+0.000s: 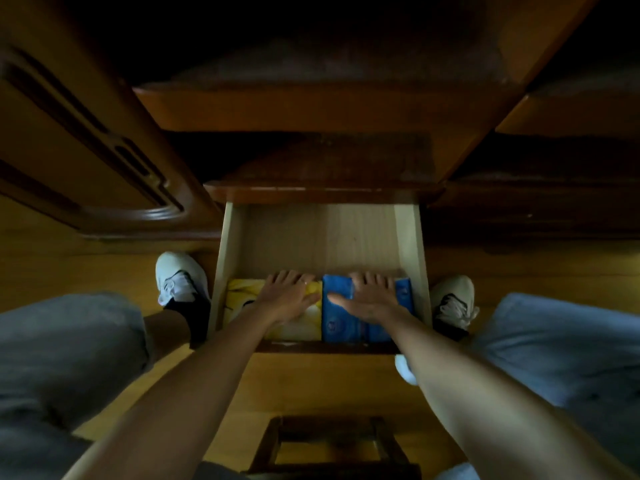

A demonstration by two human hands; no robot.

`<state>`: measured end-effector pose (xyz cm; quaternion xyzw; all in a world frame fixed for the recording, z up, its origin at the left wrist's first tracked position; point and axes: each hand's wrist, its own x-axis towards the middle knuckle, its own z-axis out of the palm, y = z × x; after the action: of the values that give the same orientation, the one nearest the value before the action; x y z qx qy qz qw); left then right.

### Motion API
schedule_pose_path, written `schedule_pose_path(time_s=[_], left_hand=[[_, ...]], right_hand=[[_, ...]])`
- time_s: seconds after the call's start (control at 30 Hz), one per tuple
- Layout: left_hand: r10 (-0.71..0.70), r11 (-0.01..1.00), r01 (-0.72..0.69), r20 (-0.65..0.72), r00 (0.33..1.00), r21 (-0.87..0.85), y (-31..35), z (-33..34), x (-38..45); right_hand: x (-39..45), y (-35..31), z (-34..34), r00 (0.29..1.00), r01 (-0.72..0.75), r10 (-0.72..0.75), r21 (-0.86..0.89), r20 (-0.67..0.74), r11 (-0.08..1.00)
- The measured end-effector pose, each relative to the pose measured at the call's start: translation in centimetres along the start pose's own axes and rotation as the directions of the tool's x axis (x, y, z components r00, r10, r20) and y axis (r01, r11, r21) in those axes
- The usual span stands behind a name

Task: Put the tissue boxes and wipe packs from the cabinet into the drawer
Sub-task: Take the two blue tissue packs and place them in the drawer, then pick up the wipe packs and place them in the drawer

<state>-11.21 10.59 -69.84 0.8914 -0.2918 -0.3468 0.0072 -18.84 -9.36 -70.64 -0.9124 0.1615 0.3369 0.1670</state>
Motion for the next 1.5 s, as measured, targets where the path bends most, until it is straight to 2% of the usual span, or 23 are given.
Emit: schedule_pose_path(time_s=[0.1, 0.27, 0.33, 0.4, 0.43, 0.47, 0.53, 0.6, 0.63, 0.67, 0.73, 0.77, 0.8, 0.83, 0.87, 0.9, 0.97, 1.0, 1.03, 1.13, 1.23, 1.33, 1.5], left_hand=[[-0.034, 0.999, 0.034, 0.002, 0.999, 0.031, 0.9, -1.9, -1.2], [0.043, 0.996, -0.053, -0.143, 0.989, -0.065, 2.5, -8.6, -4.9], [0.044, 0.996, -0.061, -0.213, 0.976, -0.071, 3.2, -11.3, -6.7], [0.058, 0.995, -0.082, -0.342, 0.938, -0.057, 3.8, -14.5, -8.8], [0.076, 0.994, -0.105, -0.44, 0.895, -0.042, 4.3, -16.3, -10.0], [0.105, 0.99, -0.138, -0.562, 0.82, -0.016, 4.8, -18.2, -11.3], [0.177, 0.978, -0.196, -0.802, 0.57, 0.076, 5.9, -22.4, -14.2], [0.219, 0.964, -0.216, -0.924, 0.314, 0.155, 7.0, -27.0, -17.1], [0.223, 0.961, -0.211, -0.949, 0.222, 0.176, 7.6, -29.5, -18.4], [0.225, 0.961, -0.196, -0.962, 0.152, 0.194, 8.0, -31.9, -19.6], [0.224, 0.966, -0.149, -0.972, 0.071, 0.212, 8.5, -36.2, -21.1], [0.219, 0.97, -0.123, -0.973, 0.065, 0.21, 8.6, -38.1, -21.5], [0.203, 0.976, -0.095, -0.975, 0.091, 0.194, 8.6, -39.7, -21.8], [0.172, 0.984, -0.067, -0.974, 0.148, 0.164, 8.5, -41.1, -21.7], [0.132, 0.991, -0.036, -0.965, 0.228, 0.128, 8.2, -42.1, -21.4], [0.09, 0.995, 0.001, -0.945, 0.315, 0.095, 7.9, -42.8, -20.8], [0.012, 0.997, 0.063, -0.882, 0.47, 0.047, 6.9, -42.9, -19.4], [-0.014, 0.996, 0.081, -0.863, 0.505, 0.031, 6.4, -42.4, -18.6], [-0.025, 0.996, 0.089, -0.865, 0.501, 0.023, 5.9, -41.8, -18.0], [0.007, 0.992, 0.117, -0.925, 0.379, 0.055, 5.4, -40.5, -17.0], [-0.016, 0.987, 0.156, -0.945, 0.327, 0.037, 6.2, -41.4, -16.9], [-0.091, 0.982, 0.187, -0.937, 0.339, -0.028, 7.2, -44.0, -16.6], [-0.119, 0.978, 0.205, -0.886, 0.448, -0.028, 8.2, -48.2, -14.3]], right_hand=[[-0.5, 0.8, -0.8, 0.999, 0.024, -0.025, 0.05, 0.035, 0.998], [-3.6, 1.4, -2.7, 0.994, 0.069, -0.069, -0.009, -0.085, 0.998], [-5.4, 1.2, -4.7, 0.992, 0.098, -0.094, 0.041, -0.085, 0.994], [-7.5, 0.8, -8.0, 0.978, 0.157, -0.137, 0.122, -0.16, 0.98], [-8.8, 0.6, -10.1, 0.954, 0.211, -0.171, 0.149, -0.245, 0.966], [-10.2, 0.4, -12.5, 0.912, 0.278, -0.205, 0.169, -0.354, 0.946], [-13.5, 0.0, -18.0, 0.771, 0.434, -0.264, 0.174, -0.58, 0.884], [-17.0, -0.6, -23.7, 0.595, 0.561, -0.303, 0.115, -0.744, 0.82], [-18.7, -1.0, -26.5, 0.527, 0.586, -0.308, 0.076, -0.792, 0.807], [-20.3, -1.4, -29.2, 0.469, 0.592, -0.31, 0.033, -0.827, 0.805], [-22.7, -2.1, -33.8, 0.328, 0.58, -0.308, -0.067, -0.893, 0.812], [-23.7, -2.4, -35.8, 0.235, 0.559, -0.31, -0.133, -0.921, 0.818], [-24.2, -2.6, -37.8, 0.153, 0.518, -0.318, -0.198, -0.936, 0.832], [-24.4, -2.9, -39.5, 0.116, 0.467, -0.331, -0.243, -0.936, 0.85], [-24.3, -3.1, -41.2, 0.151, 0.415, -0.339, -0.252, -0.929, 0.874], [-24.0, -3.2, -42.5, 0.247, 0.364, -0.325, -0.224, -0.913, 0.904], [-22.9, -3.4, -43.6, 0.492, 0.27, -0.25, -0.126, -0.834, 0.955], [-22.0, -3.4, -43.3, 0.539, 0.23, -0.239, -0.132, -0.808, 0.964], [-21.2, -3.4, -42.7, 0.525, 0.197, -0.245, -0.164, -0.815, 0.967], [-19.8, -3.4, -41.0, 0.368, 0.145, -0.272, -0.234, -0.889, 0.961], [-19.8, -3.2, -41.1, 0.325, 0.126, -0.308, -0.282, -0.894, 0.951], [-20.2, -3.5, -42.6, 0.268, 0.114, -0.31, -0.29, -0.912, 0.95], [-19.7, -4.9, -45.7, 0.224, 0.023, -0.245, -0.246, -0.943, 0.969]])
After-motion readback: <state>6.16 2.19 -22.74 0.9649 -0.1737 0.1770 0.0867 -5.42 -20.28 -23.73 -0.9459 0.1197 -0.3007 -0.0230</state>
